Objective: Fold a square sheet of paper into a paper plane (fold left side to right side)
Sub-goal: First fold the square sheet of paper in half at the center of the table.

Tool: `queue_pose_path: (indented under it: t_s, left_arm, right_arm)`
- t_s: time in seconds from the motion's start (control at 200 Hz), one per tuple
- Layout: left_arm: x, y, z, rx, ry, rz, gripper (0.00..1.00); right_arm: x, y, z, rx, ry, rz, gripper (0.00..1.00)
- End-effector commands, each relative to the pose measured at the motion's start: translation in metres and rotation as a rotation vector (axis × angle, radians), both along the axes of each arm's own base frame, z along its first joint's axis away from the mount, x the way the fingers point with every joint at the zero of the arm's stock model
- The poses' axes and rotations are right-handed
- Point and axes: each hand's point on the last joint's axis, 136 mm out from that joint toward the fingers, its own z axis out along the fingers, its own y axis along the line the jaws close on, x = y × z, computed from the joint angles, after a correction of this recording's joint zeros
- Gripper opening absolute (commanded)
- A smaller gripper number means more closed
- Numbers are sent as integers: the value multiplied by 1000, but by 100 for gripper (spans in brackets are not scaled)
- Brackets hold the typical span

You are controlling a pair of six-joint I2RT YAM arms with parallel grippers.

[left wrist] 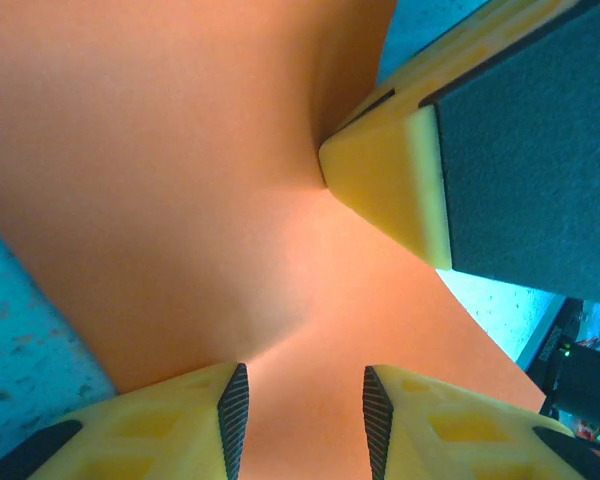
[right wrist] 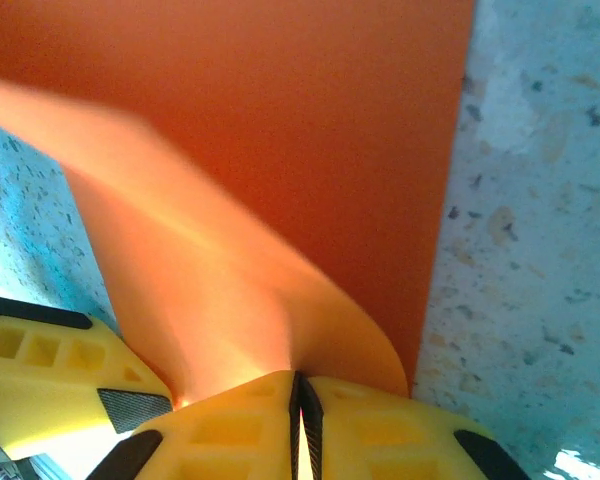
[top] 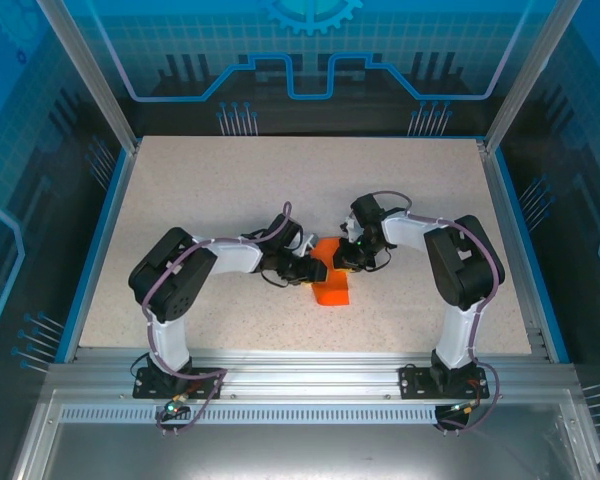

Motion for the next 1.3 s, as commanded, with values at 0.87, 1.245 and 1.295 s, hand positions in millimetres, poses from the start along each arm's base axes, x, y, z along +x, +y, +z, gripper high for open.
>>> queue_pose_path:
  t_s: [0.87,1.245,1.295]
  left_arm:
    - [-66,-10,1,47,-56,-204,41]
    - [-78,-25,0,39,-73,-232,43]
    - [-80,-25,-2,45,-72,-234,43]
  right_arm:
    - [-38,-26,-48,-173,158,-13,14]
    - [-39,-26,-49,-174,160,-12,14]
    - [-38,-25,-49,-172,159,-14,14]
